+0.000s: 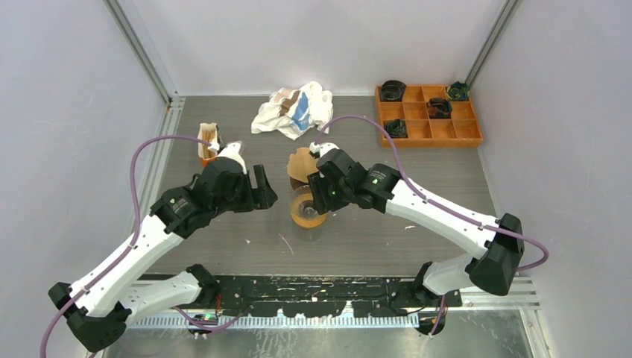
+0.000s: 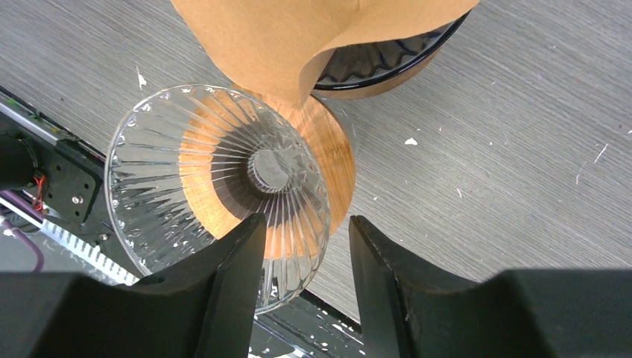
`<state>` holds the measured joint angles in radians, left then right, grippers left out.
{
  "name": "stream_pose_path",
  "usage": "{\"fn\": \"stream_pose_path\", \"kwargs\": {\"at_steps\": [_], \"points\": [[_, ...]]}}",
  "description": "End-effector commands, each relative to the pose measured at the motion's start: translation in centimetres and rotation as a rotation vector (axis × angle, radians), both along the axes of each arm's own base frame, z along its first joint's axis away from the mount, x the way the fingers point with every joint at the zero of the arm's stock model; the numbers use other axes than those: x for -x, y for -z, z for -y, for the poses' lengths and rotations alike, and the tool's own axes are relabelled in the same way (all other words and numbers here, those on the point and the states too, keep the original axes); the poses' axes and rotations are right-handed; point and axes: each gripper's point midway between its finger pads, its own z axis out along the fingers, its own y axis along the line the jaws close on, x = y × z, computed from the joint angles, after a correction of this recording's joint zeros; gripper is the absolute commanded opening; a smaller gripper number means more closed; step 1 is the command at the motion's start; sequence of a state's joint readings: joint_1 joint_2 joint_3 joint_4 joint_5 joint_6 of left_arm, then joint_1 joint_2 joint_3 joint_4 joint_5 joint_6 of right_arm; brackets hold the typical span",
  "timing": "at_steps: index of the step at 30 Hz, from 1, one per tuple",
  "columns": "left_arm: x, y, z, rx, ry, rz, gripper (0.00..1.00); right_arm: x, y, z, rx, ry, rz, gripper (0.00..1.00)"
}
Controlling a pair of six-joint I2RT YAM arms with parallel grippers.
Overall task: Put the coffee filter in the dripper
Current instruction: Place the coffee dripper in the dripper holder.
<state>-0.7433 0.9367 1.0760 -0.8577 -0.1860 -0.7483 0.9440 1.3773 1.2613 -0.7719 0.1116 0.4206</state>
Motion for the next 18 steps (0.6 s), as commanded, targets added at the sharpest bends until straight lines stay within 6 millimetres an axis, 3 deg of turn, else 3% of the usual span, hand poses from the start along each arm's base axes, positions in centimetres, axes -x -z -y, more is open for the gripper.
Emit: {"fn": "stream_pose_path", "kwargs": {"at_steps": [1,8,18], "points": [[-0.3,-0.6,-0.6,0.012,0.0,0.02,0.79,-0.9,-4.7,-0.4,-0.099,0.013,0.093,0.53],[-1.2,-0.2,-2.4,-0.016,-0.043,0.008,0.82,-1.5,-7.7,0.2,-0.145,0.035,0.161,0.63],[-3.5,0.0,-6.2,-0.048,-0.156,-0.001,0.83,-5.1,-8.7,5.6,-0.164,0.164,0.212,0.72]]}}
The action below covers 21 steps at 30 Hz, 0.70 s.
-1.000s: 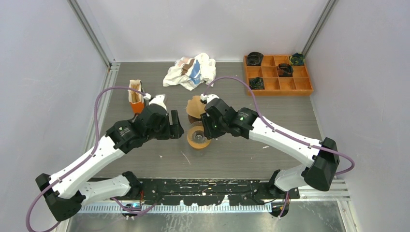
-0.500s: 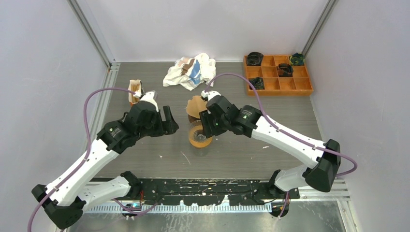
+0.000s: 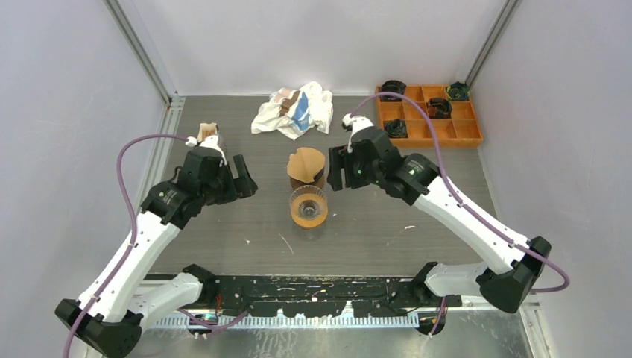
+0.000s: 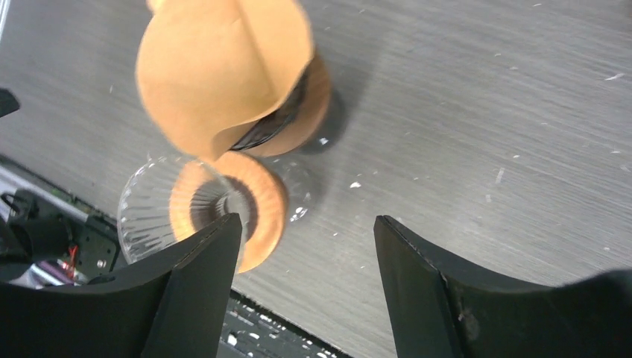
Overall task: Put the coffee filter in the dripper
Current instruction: Place the coffee dripper in the dripper holder, then adjust the coffee server at the center of the board.
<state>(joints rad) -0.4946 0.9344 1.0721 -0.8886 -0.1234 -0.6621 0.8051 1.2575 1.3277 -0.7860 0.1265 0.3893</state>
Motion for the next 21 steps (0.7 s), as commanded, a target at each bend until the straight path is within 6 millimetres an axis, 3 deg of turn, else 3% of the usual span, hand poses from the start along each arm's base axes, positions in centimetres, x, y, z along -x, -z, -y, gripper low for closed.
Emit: {"fn": "stream_pose_path", "kwargs": {"at_steps": [1,5,8,16,21], "points": [[-1.3,-0.9,-1.4,-0.009,-0.021,0.023,0.83,-1.9,-2.4,2.5,-0.056,0.049,0.087,0.73],[-2.3,-1.2,-2.4,-0.016,-0.05,0.025,0.82,-3.2,-2.5,5.3,-0.063,0.116,0.127,0.78],[-3.0,-1.0,-1.9,0.006,-0.044,0.021,0.81,-3.7,-2.4,6.6,-0.077,0.137,0.149,0.8],[-4.8,0.5,-0.1,0.075,-0.01,-0.038,0.79,-5.0,-0.3,7.3,-0.06,0.171,0.147,0.84],[-5.5,2.9,3.3,0.227,0.064,-0.094,0.79,-5.3,0.3,7.1,-0.087,0.163,0.156,0.86]]}}
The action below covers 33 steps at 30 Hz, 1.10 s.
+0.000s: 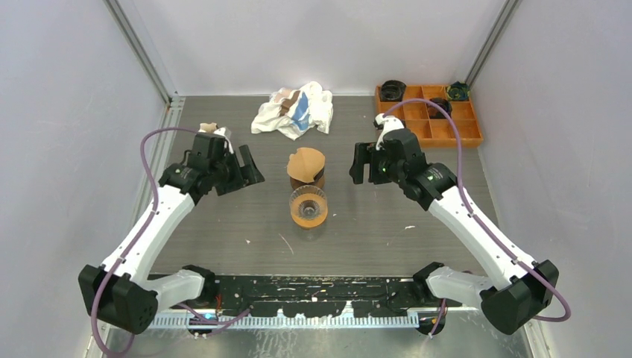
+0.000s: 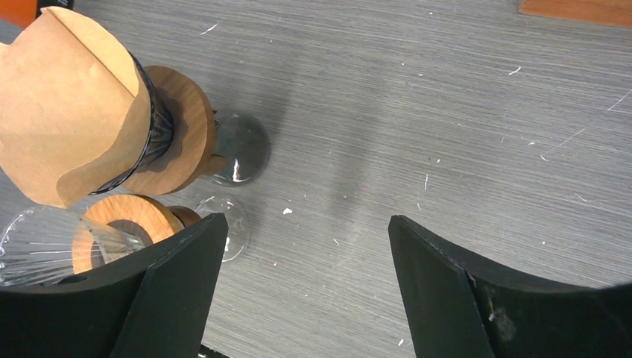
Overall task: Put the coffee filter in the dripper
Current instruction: Adjust the coffee server at the center of the board.
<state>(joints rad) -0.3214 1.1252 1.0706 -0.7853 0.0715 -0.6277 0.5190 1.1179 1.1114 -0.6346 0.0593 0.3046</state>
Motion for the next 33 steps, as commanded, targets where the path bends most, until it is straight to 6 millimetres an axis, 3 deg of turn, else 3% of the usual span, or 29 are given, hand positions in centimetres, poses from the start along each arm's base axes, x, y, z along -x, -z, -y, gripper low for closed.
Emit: {"fn": "stream_pose_path", "kwargs": {"at_steps": [1,8,18,33], "points": [[-1.4,0.4,3.9,0.207,0.064,0.017,0.78,-1.3,-1.4,-0.8,-0.057,-0.018,0.093,0.86],[-1.0,4.5,8.4,0.371,0.089,-0.06,0.77,-1.1,-0.7,-0.8,-0.066,-0.023,0.096,0.89],[-0.6,8.7,10.6,0.414,0.055,-0.148,0.77,-1.2,-0.5,-1.0,-0.069,-0.035,0.103,0.9],[3.0,10.3,12.1,0.413,0.109,-0.222,0.77,-1.4,-0.4,-1.2,-0.062,-0.042,0.1,0.91]]}}
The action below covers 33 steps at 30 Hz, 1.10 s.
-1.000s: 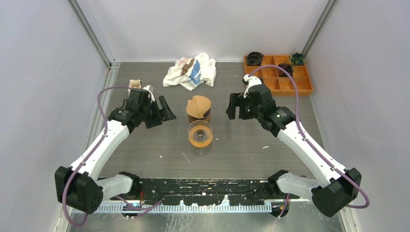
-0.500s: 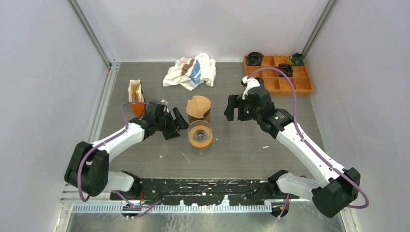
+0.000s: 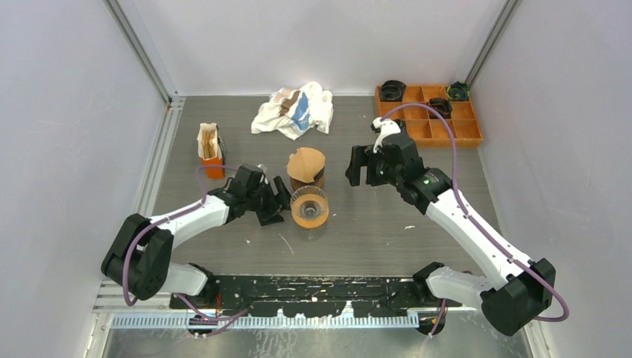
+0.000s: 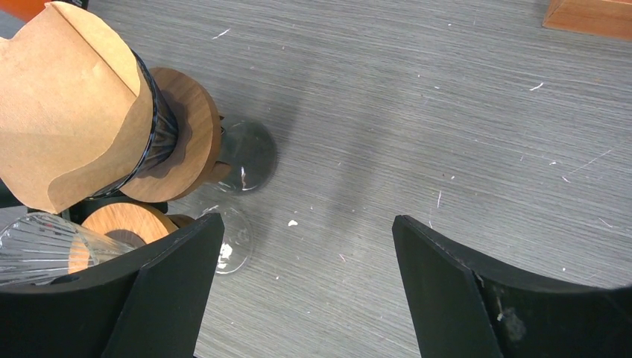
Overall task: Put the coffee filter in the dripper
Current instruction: Adjust the coffee server at the center of the board.
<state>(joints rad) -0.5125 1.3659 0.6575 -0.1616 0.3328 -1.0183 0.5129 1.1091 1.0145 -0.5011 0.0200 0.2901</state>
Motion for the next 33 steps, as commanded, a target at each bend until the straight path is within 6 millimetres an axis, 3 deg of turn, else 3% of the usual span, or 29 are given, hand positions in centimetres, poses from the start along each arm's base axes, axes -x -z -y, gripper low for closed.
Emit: {"fn": "stream_pose_path", "kwargs": {"at_steps": [1,11,15,23,33], "points": [[0.1,-2.0,1.3,0.056,0.031,0.059,0.77,-0.8,-2.0,-0.4,-0.033,-0.008,0.068,0.91],[1.9,-2.2,1.8,0.032,0.066,0.059,0.77,-0.6,-2.1,-0.2,-0.032,-0.009,0.068,0.91],[2.4,-3.3,1.5,0.031,0.074,0.089,0.78,-0.6,-2.1,-0.2,-0.028,-0.006,0.069,0.91],[1.1,-3.9,-2.9,-0.124,0.022,0.129,0.79,-1.0,-3.7,1.9,0.034,0.061,0.138,0.91],[-3.2,-8.6,-9.9,-0.26,-0.093,0.236,0.79,-1.1,-4.7,5.0,0.11,0.176,0.208,0.92]]}}
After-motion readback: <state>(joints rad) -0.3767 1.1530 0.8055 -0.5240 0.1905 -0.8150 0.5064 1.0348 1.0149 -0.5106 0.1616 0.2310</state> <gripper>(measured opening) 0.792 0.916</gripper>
